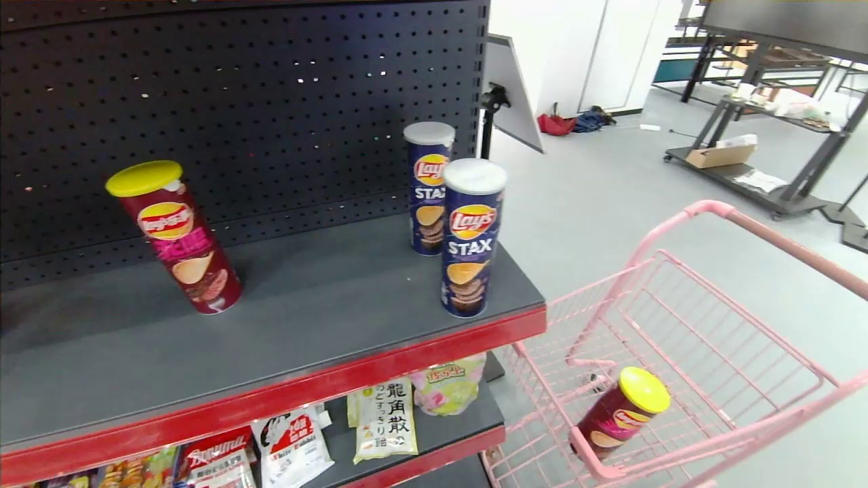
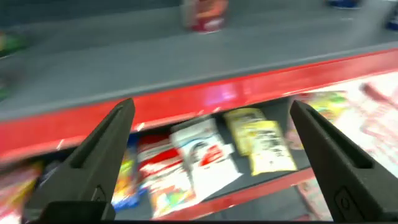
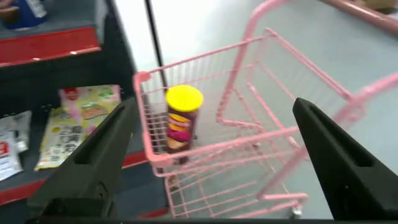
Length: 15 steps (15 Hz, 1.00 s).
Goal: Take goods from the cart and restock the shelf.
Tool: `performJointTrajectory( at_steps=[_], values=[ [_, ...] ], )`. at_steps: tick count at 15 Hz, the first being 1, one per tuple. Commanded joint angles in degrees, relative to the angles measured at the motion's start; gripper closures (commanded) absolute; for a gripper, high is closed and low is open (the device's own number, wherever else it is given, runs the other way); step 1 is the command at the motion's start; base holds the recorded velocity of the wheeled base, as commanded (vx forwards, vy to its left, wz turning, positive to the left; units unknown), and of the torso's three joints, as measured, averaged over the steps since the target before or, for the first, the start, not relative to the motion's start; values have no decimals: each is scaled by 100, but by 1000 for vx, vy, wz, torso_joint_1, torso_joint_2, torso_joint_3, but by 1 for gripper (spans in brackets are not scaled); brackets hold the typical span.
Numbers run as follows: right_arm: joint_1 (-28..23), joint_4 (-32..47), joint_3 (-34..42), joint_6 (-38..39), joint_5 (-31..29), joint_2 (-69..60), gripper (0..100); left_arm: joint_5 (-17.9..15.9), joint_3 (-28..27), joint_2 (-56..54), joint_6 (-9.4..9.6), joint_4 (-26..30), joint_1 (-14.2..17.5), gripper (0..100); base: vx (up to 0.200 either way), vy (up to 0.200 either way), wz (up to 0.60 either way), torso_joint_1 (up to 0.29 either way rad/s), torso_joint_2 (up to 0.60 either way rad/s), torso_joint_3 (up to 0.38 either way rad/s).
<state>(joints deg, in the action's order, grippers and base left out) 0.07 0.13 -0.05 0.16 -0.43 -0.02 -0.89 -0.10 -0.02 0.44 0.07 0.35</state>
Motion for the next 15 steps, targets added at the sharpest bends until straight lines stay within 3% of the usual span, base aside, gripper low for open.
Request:
performJointTrajectory(
  at_steps=[1,8,15],
  values=[
    [1,4,5,2,8,2,0,1,1,2,0,1,0,0,0,0,0,0,0,0],
    [1,-5,-4,19,-1,2,0,1,1,2,-9,1,0,0,0,0,0,-10,19,13],
    [1,-5,-4,28,-1,2,0,1,1,2,-9,1,0,0,0,0,0,-135,351,206]
  ],
)
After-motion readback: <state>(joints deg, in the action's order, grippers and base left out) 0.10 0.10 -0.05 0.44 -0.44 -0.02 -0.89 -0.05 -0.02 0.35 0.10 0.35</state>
